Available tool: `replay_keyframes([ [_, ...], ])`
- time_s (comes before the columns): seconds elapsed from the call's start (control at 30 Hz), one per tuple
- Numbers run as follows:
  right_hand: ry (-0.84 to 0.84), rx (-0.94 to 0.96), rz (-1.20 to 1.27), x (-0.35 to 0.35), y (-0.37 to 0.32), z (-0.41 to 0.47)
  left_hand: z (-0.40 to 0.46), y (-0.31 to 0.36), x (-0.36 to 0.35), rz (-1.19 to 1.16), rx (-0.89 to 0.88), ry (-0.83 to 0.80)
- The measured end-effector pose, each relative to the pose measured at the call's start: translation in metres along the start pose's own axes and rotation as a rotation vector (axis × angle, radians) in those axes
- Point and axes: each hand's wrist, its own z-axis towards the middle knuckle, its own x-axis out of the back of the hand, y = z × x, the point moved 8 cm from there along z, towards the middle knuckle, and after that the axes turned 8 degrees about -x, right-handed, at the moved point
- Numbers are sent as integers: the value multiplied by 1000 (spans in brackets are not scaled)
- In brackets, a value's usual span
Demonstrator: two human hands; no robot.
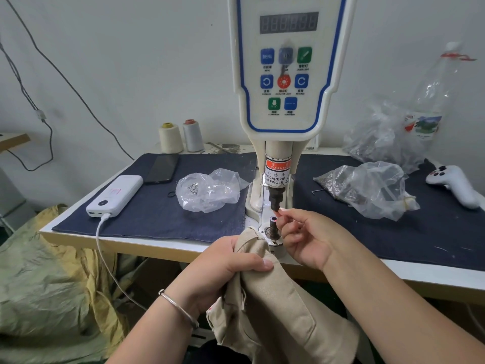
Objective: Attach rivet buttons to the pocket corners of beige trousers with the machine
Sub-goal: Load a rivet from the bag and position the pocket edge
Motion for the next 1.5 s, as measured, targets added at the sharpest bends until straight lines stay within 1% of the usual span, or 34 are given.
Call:
replay_keyframes([
  [0.27,39,-18,47,-3,3,-3,1,0,-1,-6,-7,-8],
  [0.47,-6,-32,144,-5,6,-4,0,-1,-1,-10,-9,-7],
  [0.77,-31,-23,207,-1,5,-8,2,-2,0,-13,-13,-13],
  [1.1,-61,-37,166,-2,2,-6,2,-4,5,-12,-3,-3],
  [1.5,-68,8,118,-1,1,-12,-2,-6,11,-2,23,33],
])
